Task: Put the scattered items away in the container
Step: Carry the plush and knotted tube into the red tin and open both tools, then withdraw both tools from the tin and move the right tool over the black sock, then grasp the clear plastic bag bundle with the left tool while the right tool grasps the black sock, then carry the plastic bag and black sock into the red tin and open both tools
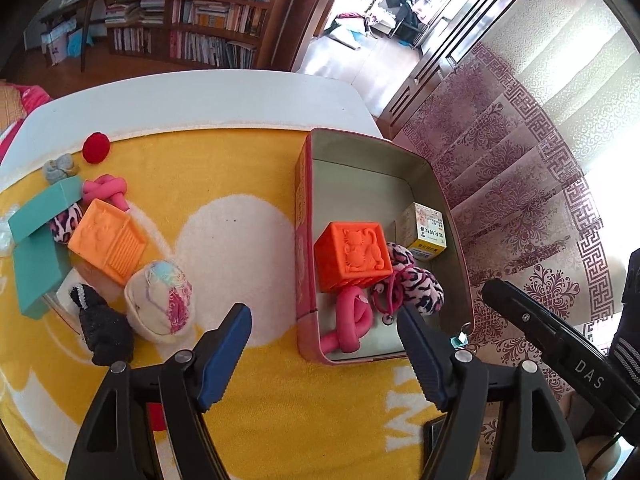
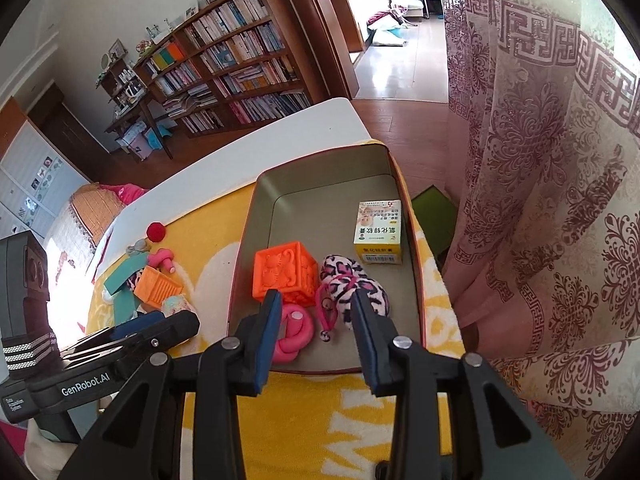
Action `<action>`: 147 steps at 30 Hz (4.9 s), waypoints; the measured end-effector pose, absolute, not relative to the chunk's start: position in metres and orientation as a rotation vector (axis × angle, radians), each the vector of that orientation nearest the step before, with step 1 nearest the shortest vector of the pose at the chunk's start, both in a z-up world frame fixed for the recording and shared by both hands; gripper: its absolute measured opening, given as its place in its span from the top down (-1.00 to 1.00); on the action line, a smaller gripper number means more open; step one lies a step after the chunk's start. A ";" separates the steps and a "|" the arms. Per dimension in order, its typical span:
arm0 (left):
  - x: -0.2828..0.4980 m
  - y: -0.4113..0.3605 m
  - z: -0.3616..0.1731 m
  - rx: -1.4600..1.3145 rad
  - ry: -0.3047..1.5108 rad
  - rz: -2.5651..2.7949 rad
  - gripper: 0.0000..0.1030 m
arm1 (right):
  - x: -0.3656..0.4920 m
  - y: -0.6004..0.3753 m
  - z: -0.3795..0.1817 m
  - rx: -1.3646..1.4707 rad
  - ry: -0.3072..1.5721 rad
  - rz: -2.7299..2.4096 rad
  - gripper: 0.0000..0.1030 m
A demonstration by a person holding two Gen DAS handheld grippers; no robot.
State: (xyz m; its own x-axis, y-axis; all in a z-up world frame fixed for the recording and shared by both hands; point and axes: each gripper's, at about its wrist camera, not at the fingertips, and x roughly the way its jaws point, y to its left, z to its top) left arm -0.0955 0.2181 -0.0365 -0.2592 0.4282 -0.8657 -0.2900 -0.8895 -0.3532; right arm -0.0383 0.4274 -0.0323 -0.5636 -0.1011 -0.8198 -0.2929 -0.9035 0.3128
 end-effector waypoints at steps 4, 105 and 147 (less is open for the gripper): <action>-0.093 0.201 -0.037 -1.566 -0.183 2.192 -0.49 | -0.042 0.412 -0.031 -1.424 0.633 2.621 0.24; -0.254 -0.135 -0.143 -1.846 -0.363 2.430 -0.49 | -0.146 0.155 -0.121 -1.851 0.321 2.592 -0.07; -0.153 -0.092 -0.055 -1.680 -0.390 2.539 0.21 | -0.116 0.190 -0.098 -1.915 0.459 2.724 0.54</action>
State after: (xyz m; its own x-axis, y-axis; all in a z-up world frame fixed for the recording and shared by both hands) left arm -0.1530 -0.0919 -0.0549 -0.3993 0.1986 -0.8950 0.0792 -0.9652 -0.2494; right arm -0.1156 0.1896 -0.0981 -0.3345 -0.3303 -0.8826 0.0228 -0.9391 0.3428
